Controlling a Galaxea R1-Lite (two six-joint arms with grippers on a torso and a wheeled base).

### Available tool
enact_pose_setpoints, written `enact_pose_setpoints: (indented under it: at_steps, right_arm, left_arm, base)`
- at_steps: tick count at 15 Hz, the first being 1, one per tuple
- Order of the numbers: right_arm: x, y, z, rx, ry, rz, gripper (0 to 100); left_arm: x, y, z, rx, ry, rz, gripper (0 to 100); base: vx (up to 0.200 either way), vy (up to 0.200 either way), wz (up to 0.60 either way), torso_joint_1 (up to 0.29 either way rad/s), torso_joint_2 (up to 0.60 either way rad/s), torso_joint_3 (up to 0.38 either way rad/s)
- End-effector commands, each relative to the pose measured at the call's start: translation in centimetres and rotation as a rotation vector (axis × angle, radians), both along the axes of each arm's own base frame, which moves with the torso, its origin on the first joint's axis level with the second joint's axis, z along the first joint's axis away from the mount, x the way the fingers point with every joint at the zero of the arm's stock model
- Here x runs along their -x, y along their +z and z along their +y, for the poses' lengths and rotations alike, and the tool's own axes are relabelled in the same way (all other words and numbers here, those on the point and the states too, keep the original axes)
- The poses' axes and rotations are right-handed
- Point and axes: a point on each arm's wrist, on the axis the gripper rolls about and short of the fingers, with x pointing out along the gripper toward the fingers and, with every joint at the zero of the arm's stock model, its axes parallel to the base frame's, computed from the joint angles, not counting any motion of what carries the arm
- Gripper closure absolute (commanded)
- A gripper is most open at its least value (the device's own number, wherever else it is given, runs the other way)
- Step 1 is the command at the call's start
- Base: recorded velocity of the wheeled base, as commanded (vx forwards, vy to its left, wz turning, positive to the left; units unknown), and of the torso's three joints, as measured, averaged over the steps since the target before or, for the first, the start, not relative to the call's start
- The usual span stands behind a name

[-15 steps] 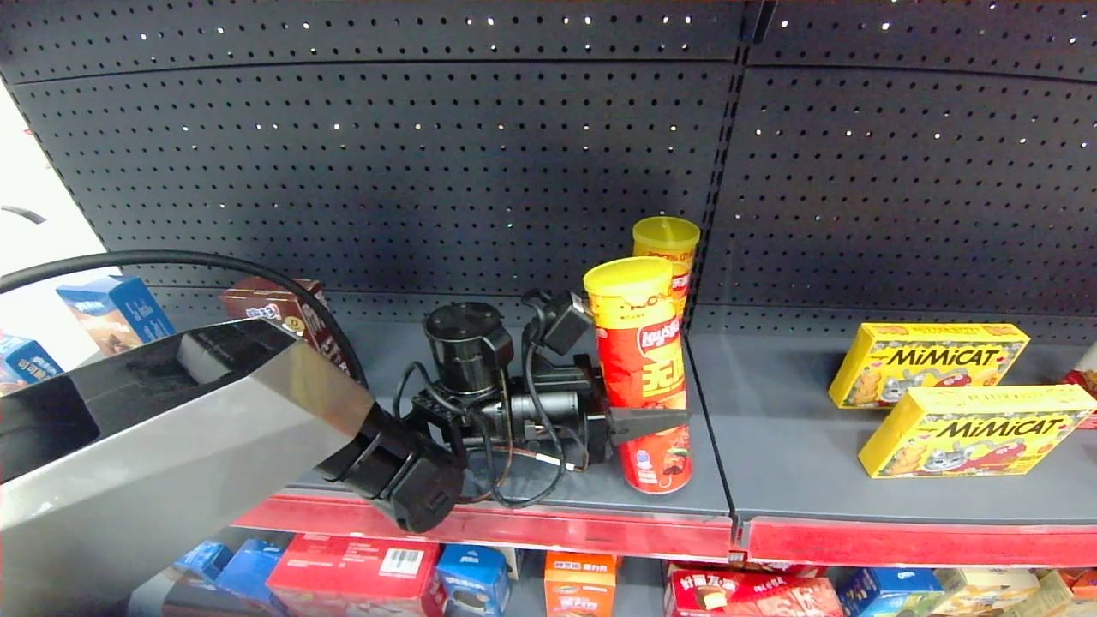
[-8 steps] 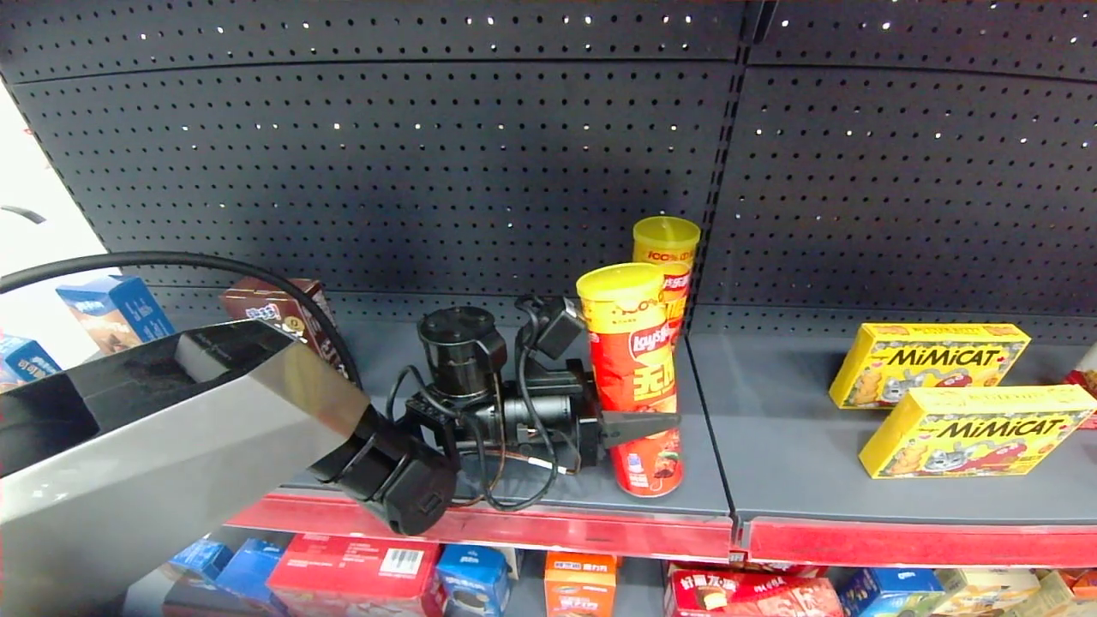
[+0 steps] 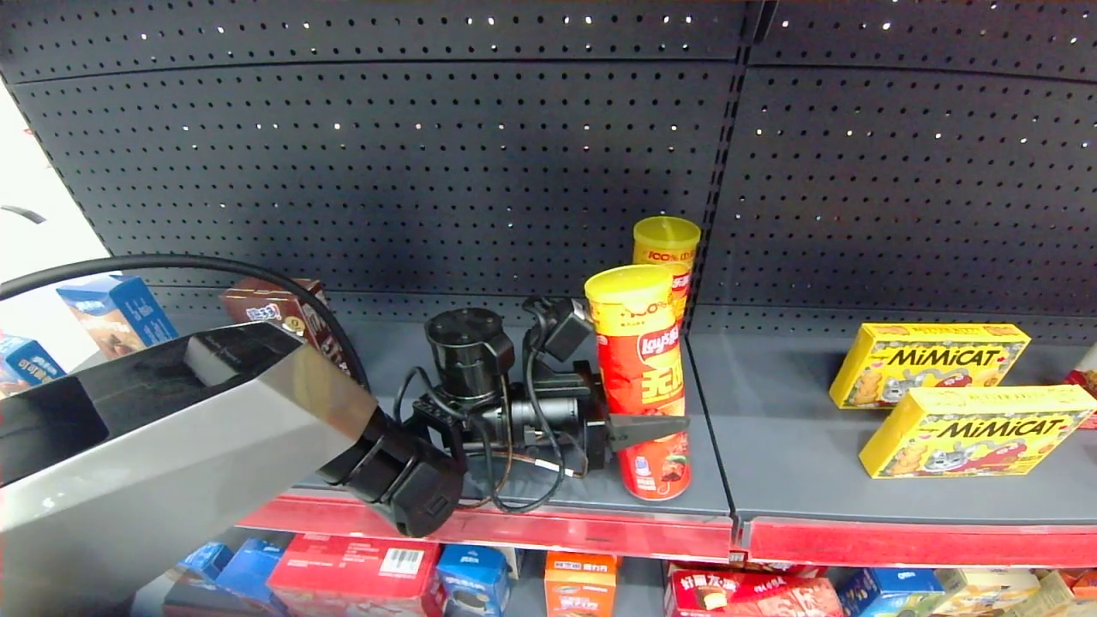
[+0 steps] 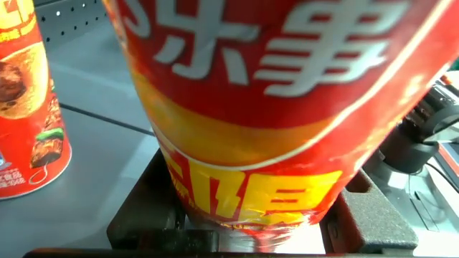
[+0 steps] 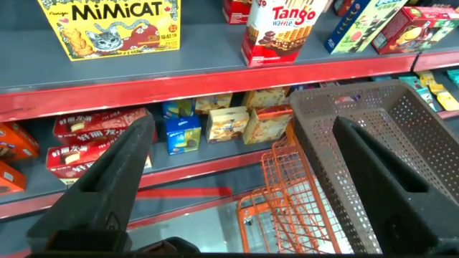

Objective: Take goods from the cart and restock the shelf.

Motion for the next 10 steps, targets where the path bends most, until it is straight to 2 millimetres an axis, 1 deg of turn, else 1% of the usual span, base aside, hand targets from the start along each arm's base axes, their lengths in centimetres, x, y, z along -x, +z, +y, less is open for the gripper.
enact_pose_setpoints:
  at_steps: [1,4,7,10]
  right_arm:
    - [0.21,-0.30,-0.02,0.001,0.000,-0.006,0]
    - [0.36,-0.98,-0.03,0.001,0.000,-0.006,0]
    - [0.37,-1.02,-0.03,0.001,0.000,-0.006,0]
    - [0.58,-1.10,-0.05,0.000,0.000,-0.015,0]
  left_arm:
    - [-0.39,0.15,-0.07,0.007,0.004,-0.012,100]
    - [-0.52,0.06,-0.01,-0.013,0.008,-0.057,100]
    - [-0.52,-0.44,0.07,-0.058,0.009,-0.081,100]
    - [-0.60,0.37,0.02,-0.061,0.009,-0.110,100]
  base:
    - [0.000,0.000,0.00,0.000,0.00,0.000]
    - [0.000,0.000,0.00,0.000,0.00,0.000]
    - [0.000,0.000,0.00,0.000,0.00,0.000]
    - [0.000,0.000,0.00,0.000,0.00,0.000]
